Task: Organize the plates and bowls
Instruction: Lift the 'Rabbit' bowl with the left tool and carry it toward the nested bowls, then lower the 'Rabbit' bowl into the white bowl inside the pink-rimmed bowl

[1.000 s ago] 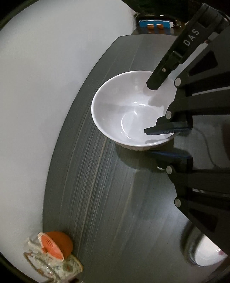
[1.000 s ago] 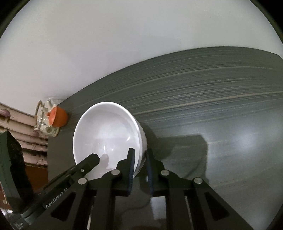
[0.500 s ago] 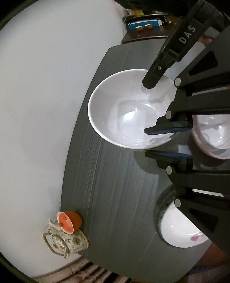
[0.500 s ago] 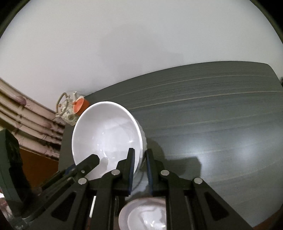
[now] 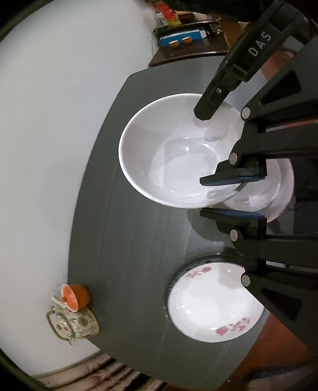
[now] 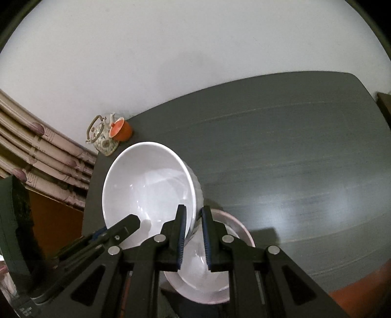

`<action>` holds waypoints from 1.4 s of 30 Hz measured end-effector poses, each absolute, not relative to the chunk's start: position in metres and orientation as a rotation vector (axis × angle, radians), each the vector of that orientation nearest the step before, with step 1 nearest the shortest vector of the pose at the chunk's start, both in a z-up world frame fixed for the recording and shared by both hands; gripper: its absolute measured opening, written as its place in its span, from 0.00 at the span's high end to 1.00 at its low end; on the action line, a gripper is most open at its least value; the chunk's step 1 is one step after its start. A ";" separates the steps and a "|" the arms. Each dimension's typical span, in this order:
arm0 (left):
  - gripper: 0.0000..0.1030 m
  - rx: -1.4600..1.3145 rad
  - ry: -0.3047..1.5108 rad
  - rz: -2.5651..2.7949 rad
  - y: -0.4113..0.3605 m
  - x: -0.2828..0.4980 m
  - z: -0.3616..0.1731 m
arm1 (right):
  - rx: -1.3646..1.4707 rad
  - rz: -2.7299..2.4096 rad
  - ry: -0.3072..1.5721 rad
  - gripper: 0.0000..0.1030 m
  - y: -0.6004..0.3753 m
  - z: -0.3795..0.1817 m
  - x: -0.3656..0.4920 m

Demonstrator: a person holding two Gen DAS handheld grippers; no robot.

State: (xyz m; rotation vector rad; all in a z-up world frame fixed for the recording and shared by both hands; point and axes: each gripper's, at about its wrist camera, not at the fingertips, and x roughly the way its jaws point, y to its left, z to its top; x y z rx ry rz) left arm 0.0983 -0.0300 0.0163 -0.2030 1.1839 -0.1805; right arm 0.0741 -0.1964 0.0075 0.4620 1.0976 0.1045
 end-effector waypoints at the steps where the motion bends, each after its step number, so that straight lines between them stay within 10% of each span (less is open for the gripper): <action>1: 0.85 -0.200 1.191 -0.183 -0.032 0.094 0.014 | 0.466 0.100 1.104 0.87 -0.196 0.004 0.071; 42: 0.85 -0.188 1.358 -0.169 -0.046 0.077 -0.052 | 0.484 0.037 1.257 0.87 -0.189 -0.058 0.042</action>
